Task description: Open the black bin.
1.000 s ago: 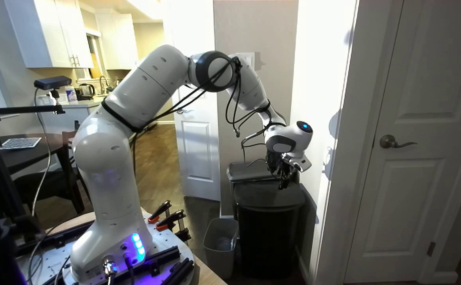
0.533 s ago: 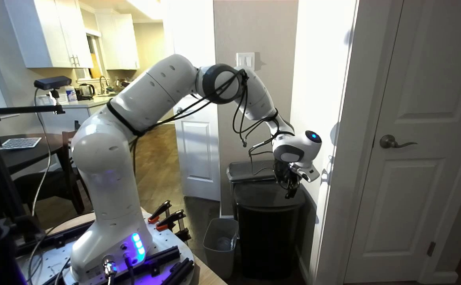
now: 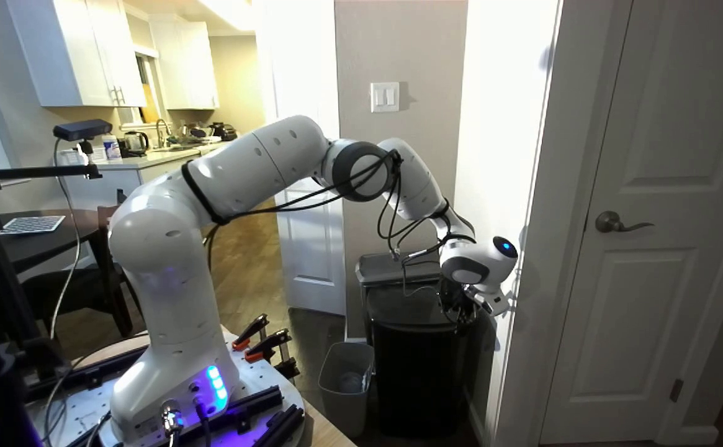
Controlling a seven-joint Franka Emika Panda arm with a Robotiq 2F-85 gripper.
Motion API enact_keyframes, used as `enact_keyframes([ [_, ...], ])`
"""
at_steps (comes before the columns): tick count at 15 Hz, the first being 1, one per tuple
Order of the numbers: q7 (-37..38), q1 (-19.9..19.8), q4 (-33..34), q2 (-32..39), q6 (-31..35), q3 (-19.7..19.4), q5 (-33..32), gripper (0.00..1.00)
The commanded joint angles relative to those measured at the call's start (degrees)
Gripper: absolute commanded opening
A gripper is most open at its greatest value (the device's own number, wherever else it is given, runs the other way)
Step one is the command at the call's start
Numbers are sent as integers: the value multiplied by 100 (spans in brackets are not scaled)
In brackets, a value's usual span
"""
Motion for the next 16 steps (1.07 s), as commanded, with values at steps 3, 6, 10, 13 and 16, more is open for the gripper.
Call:
enact_keyframes([
  [3,21,-303,932,842,-214,299,115,100],
  [6,-135,-536,1327,1227,-213,607,239,100],
  [10,-443,-864,1680,1666,-92,1112,540,100],
  [13,-813,-1045,1776,1860,15,1473,766,100],
  [16,-1352,-1082,1614,1819,13,1546,1258,100],
])
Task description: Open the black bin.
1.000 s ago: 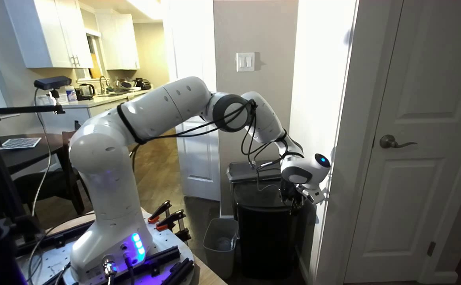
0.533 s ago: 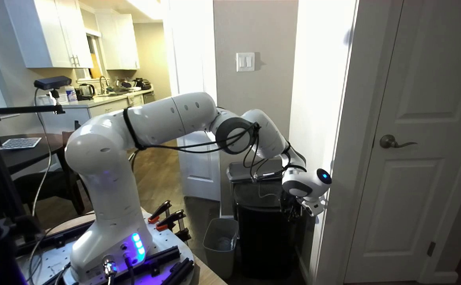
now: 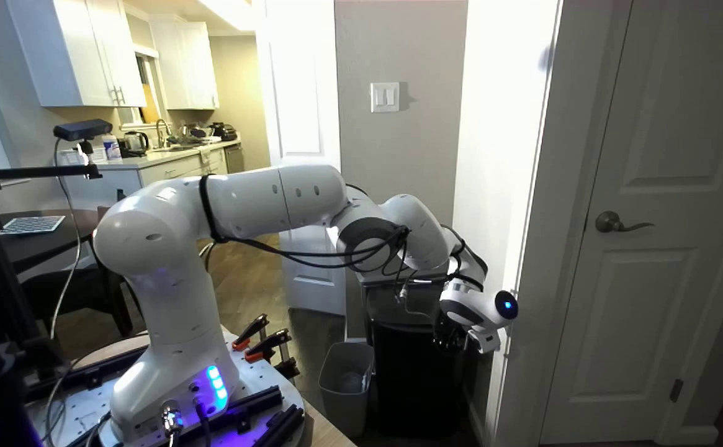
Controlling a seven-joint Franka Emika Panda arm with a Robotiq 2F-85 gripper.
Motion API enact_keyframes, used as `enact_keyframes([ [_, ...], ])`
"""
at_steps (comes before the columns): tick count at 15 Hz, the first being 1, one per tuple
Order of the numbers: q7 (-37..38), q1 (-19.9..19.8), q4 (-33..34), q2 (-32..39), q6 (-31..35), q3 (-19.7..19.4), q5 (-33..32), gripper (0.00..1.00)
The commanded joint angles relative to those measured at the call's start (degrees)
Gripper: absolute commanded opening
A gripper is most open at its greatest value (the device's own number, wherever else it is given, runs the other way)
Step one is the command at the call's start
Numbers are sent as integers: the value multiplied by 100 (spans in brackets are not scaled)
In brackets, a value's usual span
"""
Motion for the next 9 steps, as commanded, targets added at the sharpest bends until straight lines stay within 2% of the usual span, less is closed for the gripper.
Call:
enact_keyframes([
  [1,-835,-99,-99,12,35,177,702,100],
  [5,-1563,-51,-93,37,-147,163,1310,100],
  [6,-1655,-179,-189,27,-102,365,1195,100],
  [9,-1826,-243,-318,-12,-191,466,1210,100],
])
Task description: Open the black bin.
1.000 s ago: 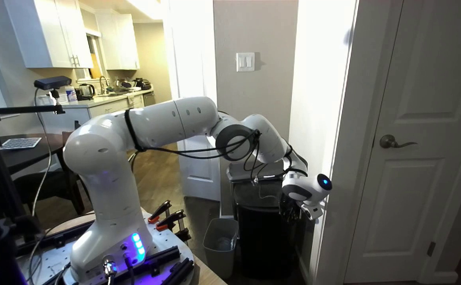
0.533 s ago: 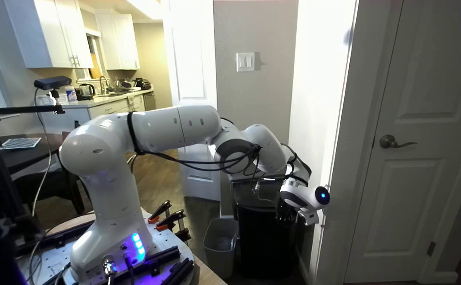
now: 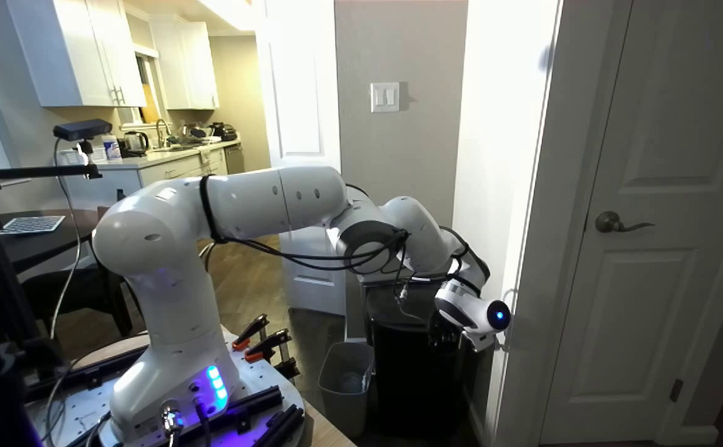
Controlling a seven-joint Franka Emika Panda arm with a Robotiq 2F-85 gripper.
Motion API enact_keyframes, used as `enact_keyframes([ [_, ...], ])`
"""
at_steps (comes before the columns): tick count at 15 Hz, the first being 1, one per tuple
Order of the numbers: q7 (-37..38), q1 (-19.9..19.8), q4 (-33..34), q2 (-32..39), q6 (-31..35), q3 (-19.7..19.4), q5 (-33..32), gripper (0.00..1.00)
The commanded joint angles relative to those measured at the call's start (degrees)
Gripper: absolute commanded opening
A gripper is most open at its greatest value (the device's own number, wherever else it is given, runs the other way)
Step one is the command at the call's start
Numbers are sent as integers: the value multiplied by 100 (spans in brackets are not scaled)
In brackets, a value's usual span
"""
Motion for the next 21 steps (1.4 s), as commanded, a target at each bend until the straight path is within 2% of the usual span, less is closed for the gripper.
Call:
enact_keyframes([
  [1,-459,-188,-298,-90,-37,228,144,100],
  [11,-934,-157,-1237,-780,1094,434,213,100],
  [21,-1241,-559,-2363,-1703,1766,918,426,100],
])
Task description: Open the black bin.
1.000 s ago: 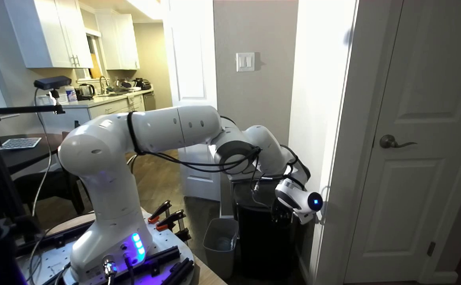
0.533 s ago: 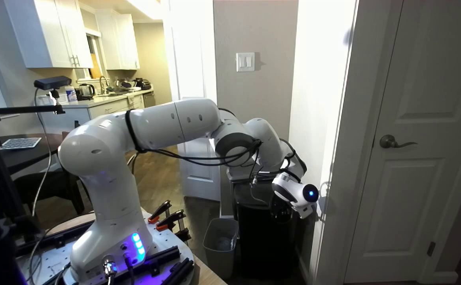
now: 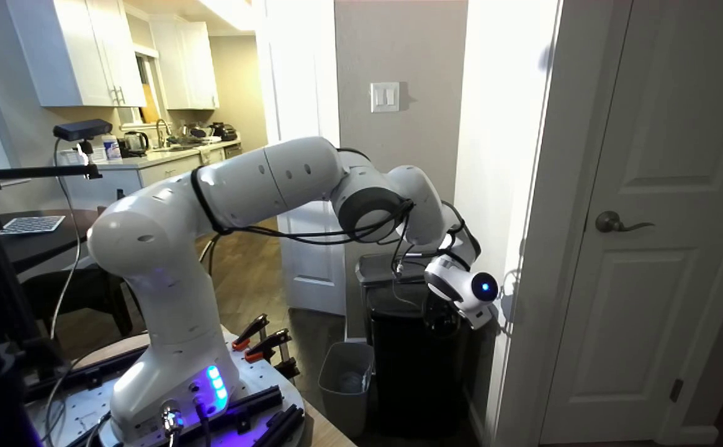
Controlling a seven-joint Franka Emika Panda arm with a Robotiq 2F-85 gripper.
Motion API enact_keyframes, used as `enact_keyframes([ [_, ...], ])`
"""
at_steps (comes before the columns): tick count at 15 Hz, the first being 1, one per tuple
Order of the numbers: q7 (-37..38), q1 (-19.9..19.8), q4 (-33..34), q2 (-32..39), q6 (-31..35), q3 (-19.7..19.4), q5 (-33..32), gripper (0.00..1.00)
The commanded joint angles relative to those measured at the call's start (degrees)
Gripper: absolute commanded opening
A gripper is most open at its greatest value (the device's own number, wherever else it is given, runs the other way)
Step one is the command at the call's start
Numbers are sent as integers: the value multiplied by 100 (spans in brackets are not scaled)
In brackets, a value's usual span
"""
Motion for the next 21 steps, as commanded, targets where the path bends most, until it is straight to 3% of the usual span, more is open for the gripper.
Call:
enact_keyframes([
  [1,-338,-12,-743,-664,205,-46,576,100],
  [12,120,1450,-868,-1381,369,-1184,1408,100],
  [21,776,2362,-976,-1809,1206,-1680,1226,100],
])
